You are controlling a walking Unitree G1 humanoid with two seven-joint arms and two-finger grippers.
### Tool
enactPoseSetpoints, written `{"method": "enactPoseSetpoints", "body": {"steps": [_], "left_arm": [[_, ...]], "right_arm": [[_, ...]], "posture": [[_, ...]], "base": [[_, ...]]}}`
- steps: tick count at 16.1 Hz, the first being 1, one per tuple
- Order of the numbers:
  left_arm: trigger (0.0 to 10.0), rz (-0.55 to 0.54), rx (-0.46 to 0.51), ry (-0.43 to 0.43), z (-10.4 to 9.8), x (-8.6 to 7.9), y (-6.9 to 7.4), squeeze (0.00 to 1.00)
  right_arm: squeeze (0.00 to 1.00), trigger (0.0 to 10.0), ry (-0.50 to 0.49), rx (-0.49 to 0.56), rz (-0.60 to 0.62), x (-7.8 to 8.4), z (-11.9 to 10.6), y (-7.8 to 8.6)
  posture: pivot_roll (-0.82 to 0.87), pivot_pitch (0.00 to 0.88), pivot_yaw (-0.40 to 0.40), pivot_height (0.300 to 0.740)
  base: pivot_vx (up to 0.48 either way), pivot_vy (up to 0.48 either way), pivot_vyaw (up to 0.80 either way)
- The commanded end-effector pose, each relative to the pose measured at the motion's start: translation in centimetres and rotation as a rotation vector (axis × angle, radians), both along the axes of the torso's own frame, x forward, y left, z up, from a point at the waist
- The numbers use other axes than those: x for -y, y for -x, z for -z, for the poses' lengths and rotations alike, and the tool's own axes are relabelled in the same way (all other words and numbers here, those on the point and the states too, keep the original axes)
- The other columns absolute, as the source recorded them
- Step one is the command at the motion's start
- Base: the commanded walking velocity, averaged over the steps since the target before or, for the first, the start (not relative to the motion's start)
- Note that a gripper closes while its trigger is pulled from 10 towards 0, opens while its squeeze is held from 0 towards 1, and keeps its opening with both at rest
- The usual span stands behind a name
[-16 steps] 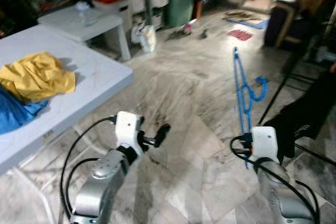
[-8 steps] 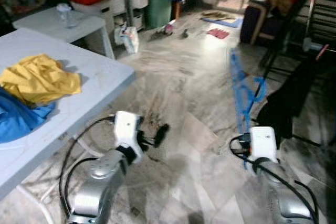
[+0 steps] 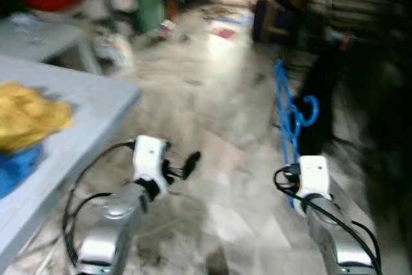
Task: Hang hanger
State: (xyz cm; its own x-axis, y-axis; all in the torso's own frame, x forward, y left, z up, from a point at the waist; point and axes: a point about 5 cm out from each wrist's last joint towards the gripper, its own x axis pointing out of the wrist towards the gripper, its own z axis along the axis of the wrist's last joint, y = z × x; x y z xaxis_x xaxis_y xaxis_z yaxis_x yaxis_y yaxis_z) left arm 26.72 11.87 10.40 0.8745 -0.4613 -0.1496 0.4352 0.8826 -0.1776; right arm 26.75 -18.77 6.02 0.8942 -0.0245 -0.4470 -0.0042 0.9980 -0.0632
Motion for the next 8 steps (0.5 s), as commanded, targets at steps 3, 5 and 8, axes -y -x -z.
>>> {"method": "enactPoseSetpoints", "body": {"steps": [3,5,8], "left_arm": [[10.0,0.067,0.043,0.034,-0.70,1.09,0.21,0.00],[10.0,0.079,0.046,0.032,-0.70,1.07,0.31,0.00],[10.0,0.110,0.049,0.039,-0.64,1.32,0.52,0.00]], "right_arm": [[0.00,10.0,0.016,0.025,0.026,0.64,-0.60,-0.24],[0.00,10.0,0.025,0.027,0.046,0.73,-0.65,-0.25],[0.00,10.0,0.031,0.024,0.056,0.77,-0.59,-0.13]], "posture": [[-0.03,0.028,-0.007,0.740],[-0.03,0.030,-0.007,0.740],[-0.03,0.030,-0.006,0.740]], "base": [[0.000,0.000,-0.80],[0.000,0.000,-0.80],[0.086,0.000,-0.80]]}}
